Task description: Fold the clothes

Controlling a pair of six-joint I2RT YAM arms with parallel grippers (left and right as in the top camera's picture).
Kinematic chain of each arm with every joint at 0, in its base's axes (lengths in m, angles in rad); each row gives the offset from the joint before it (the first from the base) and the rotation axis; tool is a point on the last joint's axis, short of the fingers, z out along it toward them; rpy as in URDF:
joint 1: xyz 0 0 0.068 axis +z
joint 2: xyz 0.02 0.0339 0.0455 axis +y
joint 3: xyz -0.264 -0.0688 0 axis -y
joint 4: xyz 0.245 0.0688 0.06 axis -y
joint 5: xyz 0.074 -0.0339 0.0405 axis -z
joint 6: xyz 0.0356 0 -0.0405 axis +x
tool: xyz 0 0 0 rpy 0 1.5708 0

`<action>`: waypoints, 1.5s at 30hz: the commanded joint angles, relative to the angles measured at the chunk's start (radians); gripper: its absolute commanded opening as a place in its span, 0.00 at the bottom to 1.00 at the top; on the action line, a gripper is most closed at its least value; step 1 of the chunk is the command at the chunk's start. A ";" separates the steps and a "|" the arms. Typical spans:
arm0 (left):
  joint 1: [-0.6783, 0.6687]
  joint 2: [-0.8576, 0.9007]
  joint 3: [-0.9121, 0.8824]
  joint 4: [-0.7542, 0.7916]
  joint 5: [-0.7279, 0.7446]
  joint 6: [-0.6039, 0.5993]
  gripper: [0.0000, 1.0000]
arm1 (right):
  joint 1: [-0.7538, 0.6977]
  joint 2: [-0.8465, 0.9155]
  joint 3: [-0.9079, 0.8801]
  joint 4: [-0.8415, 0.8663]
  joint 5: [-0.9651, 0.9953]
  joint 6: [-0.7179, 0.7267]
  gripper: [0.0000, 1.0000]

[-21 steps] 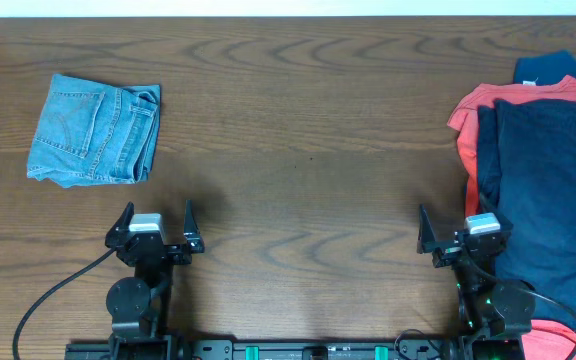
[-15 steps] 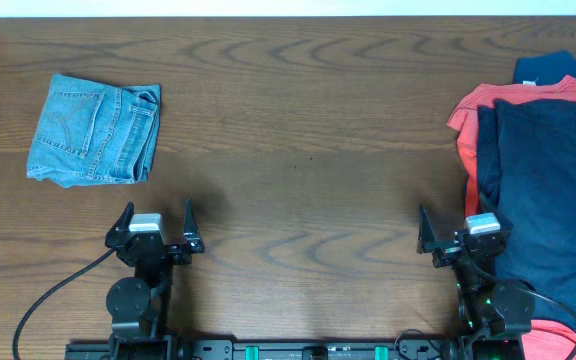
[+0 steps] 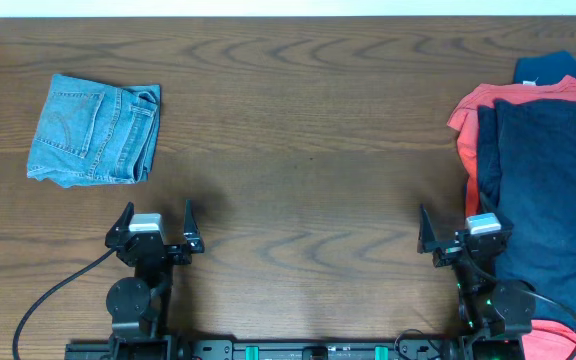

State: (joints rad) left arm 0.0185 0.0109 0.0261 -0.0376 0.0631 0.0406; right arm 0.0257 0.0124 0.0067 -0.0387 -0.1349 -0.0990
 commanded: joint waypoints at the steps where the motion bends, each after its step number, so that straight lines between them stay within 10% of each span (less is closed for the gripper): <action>1: -0.004 -0.007 -0.022 -0.014 -0.011 -0.009 0.98 | -0.010 -0.006 -0.001 0.011 -0.004 -0.010 0.99; 35: -0.004 -0.007 0.021 -0.021 0.041 -0.012 0.98 | -0.010 0.002 0.019 0.027 0.011 0.191 0.99; 45: -0.004 0.187 0.295 -0.173 0.029 -0.100 0.98 | -0.010 0.359 0.343 -0.060 -0.048 0.251 0.99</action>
State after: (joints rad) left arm 0.0177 0.1223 0.2230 -0.1795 0.0826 -0.0013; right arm 0.0254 0.2714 0.2401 -0.0891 -0.1539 0.1215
